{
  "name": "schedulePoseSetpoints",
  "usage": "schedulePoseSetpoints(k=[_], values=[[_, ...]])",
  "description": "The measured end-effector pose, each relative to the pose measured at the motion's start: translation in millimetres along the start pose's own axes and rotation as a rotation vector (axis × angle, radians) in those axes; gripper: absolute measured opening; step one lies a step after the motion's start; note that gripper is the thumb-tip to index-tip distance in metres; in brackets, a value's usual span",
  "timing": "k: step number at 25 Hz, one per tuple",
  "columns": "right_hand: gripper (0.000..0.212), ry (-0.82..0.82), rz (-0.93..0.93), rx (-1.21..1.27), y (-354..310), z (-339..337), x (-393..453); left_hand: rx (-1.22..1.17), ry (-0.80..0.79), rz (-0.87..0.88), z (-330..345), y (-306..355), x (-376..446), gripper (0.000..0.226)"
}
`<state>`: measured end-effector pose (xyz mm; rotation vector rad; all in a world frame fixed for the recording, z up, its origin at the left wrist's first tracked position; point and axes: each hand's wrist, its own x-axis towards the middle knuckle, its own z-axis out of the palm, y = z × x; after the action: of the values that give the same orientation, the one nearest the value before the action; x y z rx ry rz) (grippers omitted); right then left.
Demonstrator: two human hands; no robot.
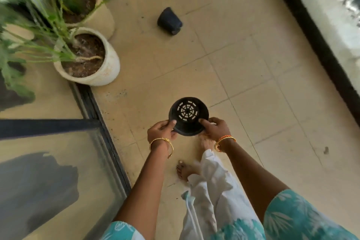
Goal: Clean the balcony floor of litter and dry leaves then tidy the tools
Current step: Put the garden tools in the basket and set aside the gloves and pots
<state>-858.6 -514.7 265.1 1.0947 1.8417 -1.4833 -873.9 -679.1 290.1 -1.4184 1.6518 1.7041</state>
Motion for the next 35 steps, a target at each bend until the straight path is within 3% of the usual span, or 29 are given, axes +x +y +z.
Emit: schedulePoseSetpoints(k=[4,7,12,17,23,26,35], values=[[0.023,0.034,0.097,0.487,36.0,-62.1,-43.5,0.116,-0.156,0.056,45.8,-15.7,-51.1,0.015],[0.027,0.128,0.092,0.592,72.0,-112.5,-64.1,0.243,-0.235,0.090,85.7,-47.5,-85.5,0.021],[0.020,0.461,0.074,0.766,150.9,-205.7,-97.3,0.478,-0.445,0.116,161.7,-119.7,-159.9,0.021],[0.016,0.707,0.094,0.822,266.4,-303.1,-124.1,0.665,-0.607,0.152,241.1,-231.6,-246.3,0.018],[0.015,0.786,0.195,0.957,433.9,-425.8,-176.6,0.865,-0.723,0.138,310.5,-403.2,-359.8,0.012],[0.013,0.915,0.282,1.064,499.5,-478.9,-205.0,0.979,-0.771,0.141,339.5,-480.7,-409.9,0.017],[0.010,1.129,0.450,1.350,617.3,-609.7,-222.1,1.279,-0.905,0.279,446.6,-633.9,-499.4,0.019]])
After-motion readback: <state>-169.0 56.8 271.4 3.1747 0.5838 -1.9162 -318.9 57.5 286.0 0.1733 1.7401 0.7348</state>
